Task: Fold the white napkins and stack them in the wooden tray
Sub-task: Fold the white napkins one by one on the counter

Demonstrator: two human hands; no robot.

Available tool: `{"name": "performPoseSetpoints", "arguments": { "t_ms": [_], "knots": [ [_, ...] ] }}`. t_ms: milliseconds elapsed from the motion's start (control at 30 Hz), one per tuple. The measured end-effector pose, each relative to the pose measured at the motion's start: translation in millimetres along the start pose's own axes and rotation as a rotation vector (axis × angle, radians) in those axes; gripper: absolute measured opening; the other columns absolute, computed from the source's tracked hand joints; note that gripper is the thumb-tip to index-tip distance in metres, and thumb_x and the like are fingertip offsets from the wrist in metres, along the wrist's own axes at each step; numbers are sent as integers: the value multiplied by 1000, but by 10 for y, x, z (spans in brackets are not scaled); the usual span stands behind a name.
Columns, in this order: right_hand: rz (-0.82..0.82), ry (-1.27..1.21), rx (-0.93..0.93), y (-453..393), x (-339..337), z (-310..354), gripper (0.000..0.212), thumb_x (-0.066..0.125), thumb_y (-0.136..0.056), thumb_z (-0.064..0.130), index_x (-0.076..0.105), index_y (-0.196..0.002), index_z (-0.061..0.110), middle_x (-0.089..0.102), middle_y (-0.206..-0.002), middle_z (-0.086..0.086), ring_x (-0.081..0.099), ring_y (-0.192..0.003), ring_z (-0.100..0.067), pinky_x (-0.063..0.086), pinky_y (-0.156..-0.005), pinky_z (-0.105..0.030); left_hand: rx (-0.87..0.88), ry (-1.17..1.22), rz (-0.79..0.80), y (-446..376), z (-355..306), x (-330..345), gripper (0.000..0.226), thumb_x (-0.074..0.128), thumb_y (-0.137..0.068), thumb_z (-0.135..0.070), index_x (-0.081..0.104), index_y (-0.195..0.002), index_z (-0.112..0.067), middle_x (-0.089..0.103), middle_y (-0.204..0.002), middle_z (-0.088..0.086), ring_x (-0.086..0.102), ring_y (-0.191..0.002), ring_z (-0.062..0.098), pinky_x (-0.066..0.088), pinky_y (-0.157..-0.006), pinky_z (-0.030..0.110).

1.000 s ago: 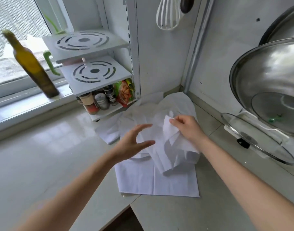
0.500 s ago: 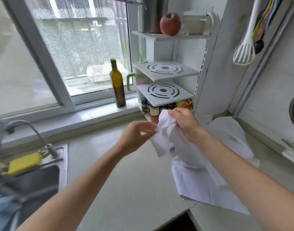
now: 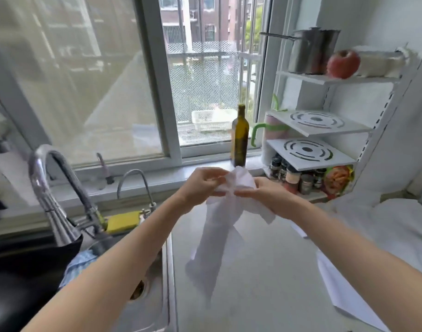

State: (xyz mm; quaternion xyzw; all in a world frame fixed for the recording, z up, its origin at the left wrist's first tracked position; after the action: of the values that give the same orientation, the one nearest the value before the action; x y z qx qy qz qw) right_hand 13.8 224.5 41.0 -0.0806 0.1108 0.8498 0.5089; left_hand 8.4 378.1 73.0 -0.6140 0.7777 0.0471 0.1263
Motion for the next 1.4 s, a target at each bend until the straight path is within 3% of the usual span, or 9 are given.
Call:
{"name": "performPoseSetpoints", "arguments": {
  "t_ms": [167,400,567,667,767,967,1100,1233,1400],
  "knots": [
    [97,208,109,-61,3,-40,19,66,-88,34,71,-74,23,70,-71,4,68,-66,-9,50,-53,-20,-48,-180,109,125,139,-334,9,68,-87,-9,71,-95,-9,70,-77,1,65,-67,8,57,-67,24],
    [369,397,290,-60,-14,-100,32,76,-79,38,72,-96,11,73,-96,-9,70,-83,-20,56,-78,-37,-388,-769,346,190,595,-600,20,77,-77,-20,66,-61,-18,65,-55,-11,57,-47,1,34,-38,10],
    [391,881,348,-226,-65,-366,18,71,-83,25,62,-72,14,61,-76,-6,57,-64,-15,42,-58,-25,-665,-762,434,171,931,-371,10,70,-84,-10,67,-77,-4,73,-88,17,71,-66,21,55,-57,22],
    [4,1200,209,-491,-293,-321,25,54,-88,12,51,-63,13,63,-83,-14,61,-79,-29,38,-62,-26,-474,-953,-1,-147,764,-397,23,57,-85,-6,54,-63,-10,58,-74,15,66,-77,30,43,-61,27],
    [-440,1271,-9,-523,-530,-16,25,40,-84,-4,59,-90,10,67,-90,-16,64,-87,-35,43,-63,-34,-117,-923,-413,-316,366,-406,22,43,-93,-1,65,-96,-1,63,-105,22,59,-107,36,44,-78,39],
    [-696,1317,-540,-266,-617,248,58,46,-76,-24,54,-130,-4,50,-135,-27,55,-119,-42,47,-97,-51,531,-1109,-645,-149,-63,-348,37,53,-92,8,55,-129,6,48,-140,21,34,-137,39,42,-101,46],
    [-413,1426,-547,-202,-376,-342,66,13,-80,-7,43,-139,-4,36,-147,-24,37,-135,-38,27,-115,-47,174,-1305,-337,-17,620,-129,55,39,-92,12,35,-145,-5,31,-153,14,15,-146,35,50,-95,48],
    [-33,1447,-219,-200,-96,-1358,64,25,-93,-5,9,-153,12,1,-160,-10,7,-148,-22,-5,-118,-31,-266,-1287,3,209,1620,209,60,33,-91,12,25,-146,-10,35,-141,19,16,-141,42,39,-102,46],
    [179,1447,82,79,203,-2286,65,26,-96,-2,-1,-153,16,-9,-160,-10,1,-148,-22,-3,-118,-36,-464,-1186,261,655,2421,645,58,26,-96,7,25,-145,-23,34,-139,21,12,-144,39,42,-84,46]
  ]
}}
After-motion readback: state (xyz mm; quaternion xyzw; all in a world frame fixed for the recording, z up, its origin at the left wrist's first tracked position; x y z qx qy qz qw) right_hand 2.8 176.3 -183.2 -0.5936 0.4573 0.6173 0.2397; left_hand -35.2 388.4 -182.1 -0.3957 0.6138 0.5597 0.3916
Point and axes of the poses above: each hand's wrist, its own y-axis away from the middle knuckle, its own x-axis out of the palm, z = x × y, the point moved 7 cm from there along -y, towards the middle knuckle
